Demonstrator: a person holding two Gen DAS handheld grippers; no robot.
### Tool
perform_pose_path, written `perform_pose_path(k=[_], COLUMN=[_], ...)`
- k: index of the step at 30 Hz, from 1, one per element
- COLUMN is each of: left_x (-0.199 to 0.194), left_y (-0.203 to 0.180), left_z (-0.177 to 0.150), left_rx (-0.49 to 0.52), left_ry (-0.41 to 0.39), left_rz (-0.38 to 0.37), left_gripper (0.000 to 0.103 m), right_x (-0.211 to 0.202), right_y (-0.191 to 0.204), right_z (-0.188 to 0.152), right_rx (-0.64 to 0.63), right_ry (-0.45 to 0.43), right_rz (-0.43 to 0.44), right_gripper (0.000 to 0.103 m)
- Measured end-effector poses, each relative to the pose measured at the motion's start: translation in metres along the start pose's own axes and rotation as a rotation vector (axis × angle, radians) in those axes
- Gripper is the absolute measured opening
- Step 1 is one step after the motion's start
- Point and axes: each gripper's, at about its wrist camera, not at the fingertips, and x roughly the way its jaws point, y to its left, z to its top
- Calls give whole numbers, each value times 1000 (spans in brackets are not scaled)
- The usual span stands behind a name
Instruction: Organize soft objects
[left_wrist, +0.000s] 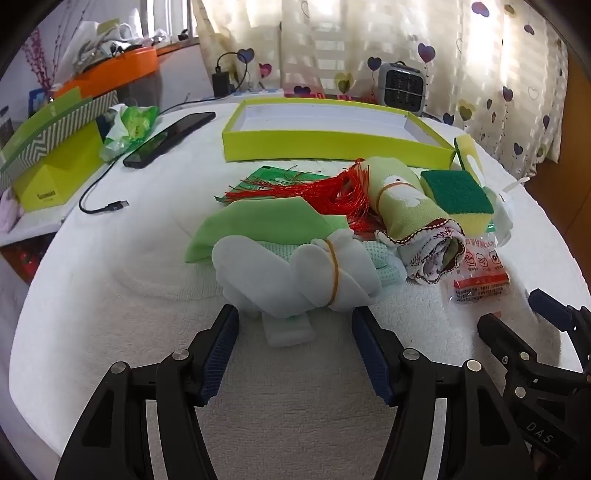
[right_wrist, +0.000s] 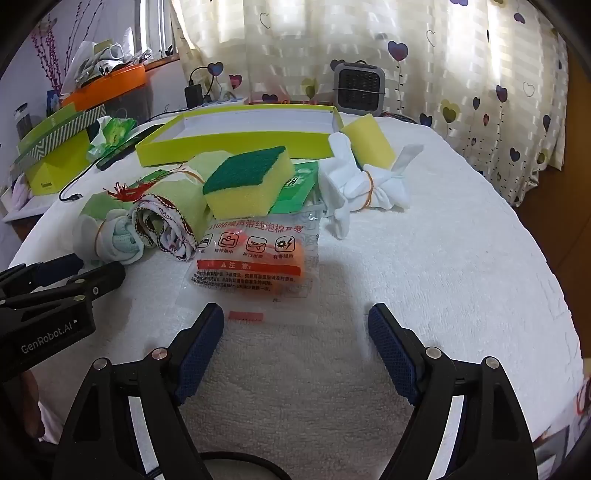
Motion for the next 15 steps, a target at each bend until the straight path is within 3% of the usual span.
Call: perform_pose_path(k=[15], left_x=[1], left_y=[2], left_z=[1], left_rx=[1], left_ry=[3], left_rz=[-3], left_gripper=[64], right_x=[-1], right_y=[1], right_z=[-1], right_rx=[0], right_ry=[-9], right_rz=[-3], right_gripper=[81])
